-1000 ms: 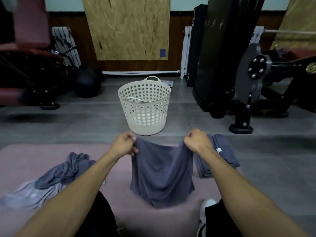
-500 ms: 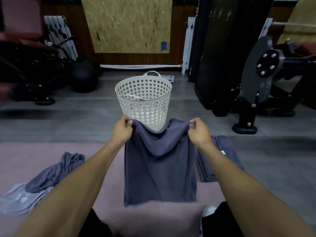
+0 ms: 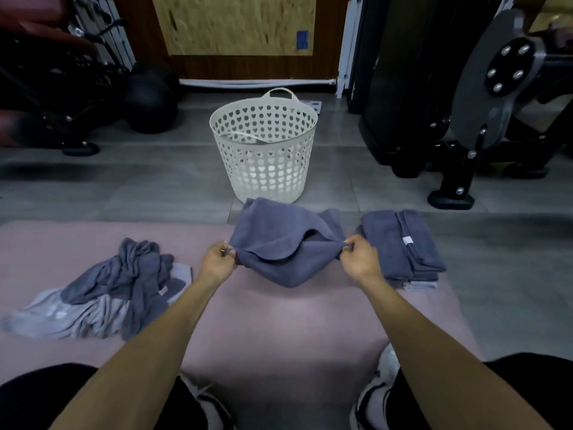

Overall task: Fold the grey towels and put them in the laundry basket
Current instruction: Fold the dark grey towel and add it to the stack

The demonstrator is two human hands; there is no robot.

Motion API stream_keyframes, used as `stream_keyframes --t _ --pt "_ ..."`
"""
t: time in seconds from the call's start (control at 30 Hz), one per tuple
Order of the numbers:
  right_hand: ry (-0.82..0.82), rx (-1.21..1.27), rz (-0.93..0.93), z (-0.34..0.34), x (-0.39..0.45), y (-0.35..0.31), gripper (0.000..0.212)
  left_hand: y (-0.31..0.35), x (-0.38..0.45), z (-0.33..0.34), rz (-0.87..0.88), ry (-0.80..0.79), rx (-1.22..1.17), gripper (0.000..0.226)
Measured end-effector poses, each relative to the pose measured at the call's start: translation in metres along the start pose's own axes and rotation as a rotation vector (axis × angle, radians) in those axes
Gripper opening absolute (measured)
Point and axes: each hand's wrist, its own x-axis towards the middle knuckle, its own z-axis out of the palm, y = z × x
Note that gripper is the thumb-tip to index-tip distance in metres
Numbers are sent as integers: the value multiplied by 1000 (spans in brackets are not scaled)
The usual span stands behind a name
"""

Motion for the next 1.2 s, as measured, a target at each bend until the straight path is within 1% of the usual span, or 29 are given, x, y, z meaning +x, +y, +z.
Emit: stream_keyframes --t 0.13,0.23,0.3,0.37,0.43,0.53,0.63,0.73,0.83,0.9,1.0,1.07,1.13,1.2 --pt "-40 -32 78 29 -34 51 21 -60 -24 -3 -63 28 106 20" --pt "-58 -16 83 41 -55 68 19 -76 -41 -3 -54 16 102 16" --pt "-53 30 69 47 -68 74 17 -82 -53 -3 -55 -9 110 20" --pt "-61 16 49 52 -82 80 16 -87 -67 -3 -53 -64 165 23" --pt "-123 -86 53 59 -95 88 17 -99 -81 -2 -81 -131 251 19" --pt "-239 -274 137 65 -115 102 25 -122 -100 -6 -118 -205 386 18" --pt "-308 -330 184 69 -129 114 28 -135 -113 -12 -172 -225 539 17" --pt "-367 -375 202 72 -134 118 29 -137 -118 -13 -209 -208 663 26" --pt "-498 -476 233 72 -134 118 35 -133 -119 -12 -225 -251 774 33" --pt "-534 -510 258 70 -130 117 36 -129 -115 -6 -202 -255 748 31" --pt "-515 -479 263 67 -110 111 33 -116 -102 18 -109 -276 646 22" --pt "-496 -445 227 68 -90 107 31 -104 -93 42 -56 -303 591 23" --pt "-493 -404 203 69 -68 105 23 -93 -82 68 -13 -336 524 23" --pt "-518 -414 163 68 -43 105 14 -83 -68 93 27 -371 495 22"
